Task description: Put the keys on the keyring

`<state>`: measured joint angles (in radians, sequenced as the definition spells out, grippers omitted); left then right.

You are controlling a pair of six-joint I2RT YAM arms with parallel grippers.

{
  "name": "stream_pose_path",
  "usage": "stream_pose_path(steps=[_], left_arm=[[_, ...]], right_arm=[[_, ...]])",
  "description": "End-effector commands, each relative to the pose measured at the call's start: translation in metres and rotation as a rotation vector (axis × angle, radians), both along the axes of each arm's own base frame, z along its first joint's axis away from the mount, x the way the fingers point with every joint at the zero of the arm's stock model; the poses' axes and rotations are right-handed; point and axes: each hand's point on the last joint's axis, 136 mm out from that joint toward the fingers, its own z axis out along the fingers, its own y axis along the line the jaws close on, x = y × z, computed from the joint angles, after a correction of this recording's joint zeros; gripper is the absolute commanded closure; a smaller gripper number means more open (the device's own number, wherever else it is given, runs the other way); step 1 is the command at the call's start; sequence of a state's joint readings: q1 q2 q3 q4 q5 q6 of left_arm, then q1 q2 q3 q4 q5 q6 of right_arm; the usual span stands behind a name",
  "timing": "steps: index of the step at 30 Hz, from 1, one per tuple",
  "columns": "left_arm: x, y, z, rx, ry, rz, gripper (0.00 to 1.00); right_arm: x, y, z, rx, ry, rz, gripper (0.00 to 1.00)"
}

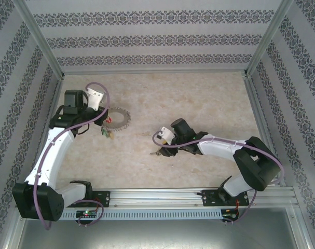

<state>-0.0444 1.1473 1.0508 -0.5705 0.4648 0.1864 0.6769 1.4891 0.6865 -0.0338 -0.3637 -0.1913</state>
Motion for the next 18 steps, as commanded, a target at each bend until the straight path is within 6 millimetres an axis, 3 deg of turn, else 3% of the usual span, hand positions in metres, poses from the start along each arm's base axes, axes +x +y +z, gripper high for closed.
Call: stream_pose_path(steps=[1, 6, 12, 18], left_arm=[[0.002, -0.01, 0.022, 0.034, -0.108, -0.067, 1.0], [-0.002, -0.025, 0.023, 0.02, -0.114, -0.134, 1.0], [-0.004, -0.033, 0.018, 0.036, -0.102, -0.171, 1.0], [-0.006, -0.034, 0.015, 0.044, -0.092, -0.182, 1.0]], right_arm=[[0.011, -0.005, 0.019, 0.058, -0.015, -0.09, 0.6], [0.016, -0.013, 0.021, 0.083, 0.186, -0.431, 0.64], [-0.014, -0.001, 0.013, -0.009, 0.378, -0.511, 0.67], [-0.01, -0.002, -0.003, -0.118, 0.476, -0.573, 0.7]])
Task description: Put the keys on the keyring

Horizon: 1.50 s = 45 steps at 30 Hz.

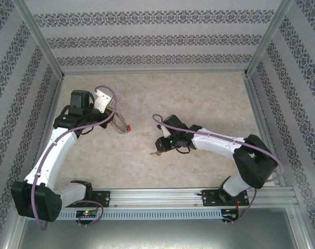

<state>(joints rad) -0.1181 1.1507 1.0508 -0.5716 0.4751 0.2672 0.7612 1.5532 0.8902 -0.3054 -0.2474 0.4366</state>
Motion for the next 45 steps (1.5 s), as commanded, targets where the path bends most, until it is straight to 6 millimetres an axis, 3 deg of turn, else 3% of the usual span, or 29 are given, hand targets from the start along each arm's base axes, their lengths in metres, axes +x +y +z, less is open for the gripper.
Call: stream_pose_path(steps=[1, 3, 7, 13, 27, 36, 45], left_arm=[[0.001, -0.009, 0.015, -0.004, -0.057, -0.054, 1.0], [0.0, -0.01, 0.015, -0.006, -0.056, -0.056, 1.0], [-0.003, -0.01, 0.015, -0.002, -0.057, -0.058, 1.0], [-0.006, -0.01, 0.013, 0.001, -0.056, -0.062, 1.0], [-0.011, -0.017, 0.012, -0.012, -0.051, -0.103, 1.0], [-0.015, -0.017, 0.008, -0.007, -0.044, -0.106, 1.0], [-0.017, -0.016, 0.004, -0.007, -0.035, -0.108, 1.0]], right_arm=[[-0.005, -0.017, -0.015, -0.108, 0.119, -0.095, 0.7], [-0.006, -0.021, -0.021, -0.182, 0.142, -0.104, 0.7], [-0.009, -0.01, -0.027, -0.183, 0.177, -0.078, 0.69], [-0.002, -0.012, -0.033, -0.222, 0.18, -0.096, 0.73], [0.004, -0.003, -0.05, -0.172, 0.256, -0.08, 0.73], [0.009, 0.005, -0.045, -0.163, 0.245, -0.062, 0.81], [0.005, 0.013, -0.043, -0.186, 0.235, -0.041, 0.77]])
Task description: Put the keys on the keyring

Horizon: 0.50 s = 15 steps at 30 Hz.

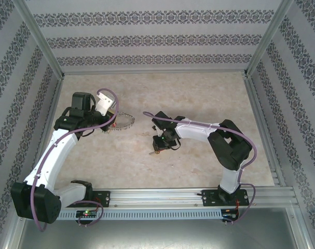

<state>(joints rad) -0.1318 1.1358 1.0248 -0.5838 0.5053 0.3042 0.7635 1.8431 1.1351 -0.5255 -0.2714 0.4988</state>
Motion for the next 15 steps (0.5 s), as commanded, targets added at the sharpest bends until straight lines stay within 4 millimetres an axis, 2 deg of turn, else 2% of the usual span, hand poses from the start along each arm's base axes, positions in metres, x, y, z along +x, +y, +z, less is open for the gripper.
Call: stream_pose_path(steps=[1, 9, 15], left_arm=[[-0.007, -0.009, 0.011, -0.012, -0.042, -0.049, 1.0], [-0.008, -0.009, 0.009, -0.013, -0.038, -0.05, 1.0], [-0.009, -0.011, 0.009, -0.025, -0.039, -0.061, 1.0]], right_arm=[[0.0, 0.001, -0.001, -0.029, 0.005, 0.005, 0.77], [-0.002, -0.001, -0.004, -0.054, 0.002, 0.014, 0.8], [0.0, 0.001, 0.006, -0.016, -0.058, 0.042, 0.93]])
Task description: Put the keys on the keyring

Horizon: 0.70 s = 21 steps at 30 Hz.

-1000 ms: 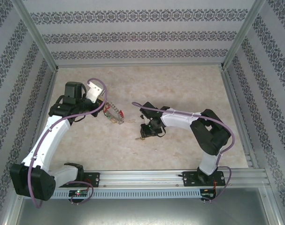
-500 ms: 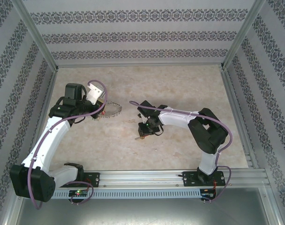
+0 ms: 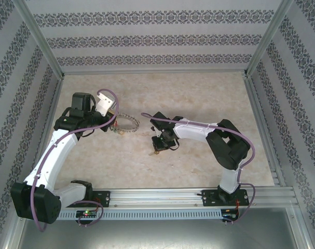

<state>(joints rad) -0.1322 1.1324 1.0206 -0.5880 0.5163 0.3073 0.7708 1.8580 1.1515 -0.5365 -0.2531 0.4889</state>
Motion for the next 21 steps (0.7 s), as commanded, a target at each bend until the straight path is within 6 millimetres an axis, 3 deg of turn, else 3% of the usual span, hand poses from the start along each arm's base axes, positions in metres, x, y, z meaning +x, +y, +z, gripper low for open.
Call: stream_pose_path(steps=[1, 7, 12, 17, 21], left_arm=[[-0.008, -0.011, 0.01, -0.024, -0.046, -0.061, 1.0], [-0.012, -0.027, 0.017, -0.024, -0.085, -0.138, 1.0], [-0.019, -0.052, 0.019, -0.028, -0.119, -0.247, 1.0], [-0.039, -0.091, 0.02, -0.015, -0.163, -0.456, 1.0], [-0.054, -0.126, 0.019, -0.005, -0.185, -0.605, 1.0]], right_arm=[[0.0, -0.001, 0.011, 0.002, -0.07, 0.033, 0.95], [0.013, -0.009, 0.037, 0.051, -0.301, 0.118, 1.0], [0.012, -0.015, 0.095, 0.202, -0.689, 0.265, 1.0], [-0.019, -0.025, 0.154, 0.376, -0.906, 0.477, 1.0], [-0.044, -0.041, 0.173, 0.385, -0.979, 0.658, 1.0]])
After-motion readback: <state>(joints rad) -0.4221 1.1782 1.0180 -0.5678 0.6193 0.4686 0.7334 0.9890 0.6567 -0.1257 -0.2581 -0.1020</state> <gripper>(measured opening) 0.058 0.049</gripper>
